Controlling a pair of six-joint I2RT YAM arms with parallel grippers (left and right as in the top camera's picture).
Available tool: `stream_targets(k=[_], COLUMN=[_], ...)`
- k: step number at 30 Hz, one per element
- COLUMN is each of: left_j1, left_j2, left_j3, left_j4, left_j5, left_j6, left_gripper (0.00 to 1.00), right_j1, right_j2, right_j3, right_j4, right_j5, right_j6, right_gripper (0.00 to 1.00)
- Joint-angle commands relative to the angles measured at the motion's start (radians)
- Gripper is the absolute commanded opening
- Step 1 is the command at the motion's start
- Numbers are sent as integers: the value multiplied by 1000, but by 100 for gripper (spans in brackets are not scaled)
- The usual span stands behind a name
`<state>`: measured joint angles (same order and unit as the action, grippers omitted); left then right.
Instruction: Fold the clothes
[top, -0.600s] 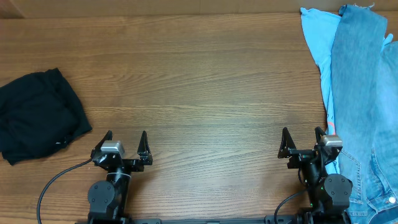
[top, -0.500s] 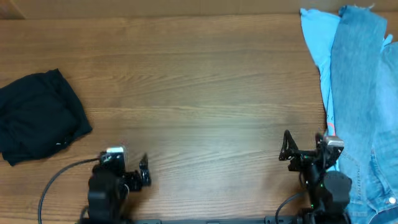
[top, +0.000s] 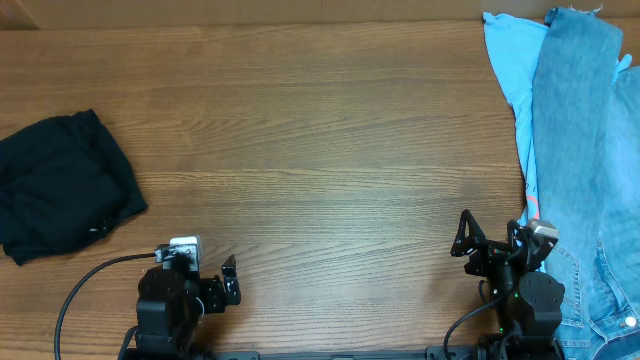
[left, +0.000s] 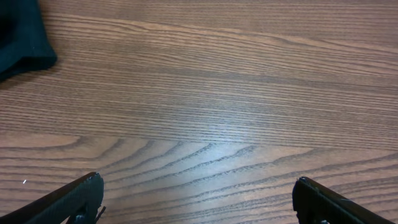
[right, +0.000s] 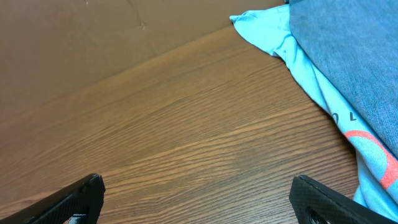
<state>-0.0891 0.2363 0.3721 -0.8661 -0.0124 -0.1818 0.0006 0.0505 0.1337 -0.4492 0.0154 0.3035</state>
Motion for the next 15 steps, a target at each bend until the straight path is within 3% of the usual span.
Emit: stream_targets(k=[1,11,15], left_j1=[5,5,5], left_j2=[-1,-1,-1], left_j3=[20,19,19], left_j4=[2,2,-1], left_j5=[2,0,-183], left_j6=[-5,-5,3], left_gripper=[100,100,100], right_j1=[2,2,2], right_j2=[-2,-2,-2], right_j3=[0,0,0], right_j4=[-20,-20,-20], right_j5=[17,17,17], right_j6=[8,8,8], right_gripper=[100,100,100])
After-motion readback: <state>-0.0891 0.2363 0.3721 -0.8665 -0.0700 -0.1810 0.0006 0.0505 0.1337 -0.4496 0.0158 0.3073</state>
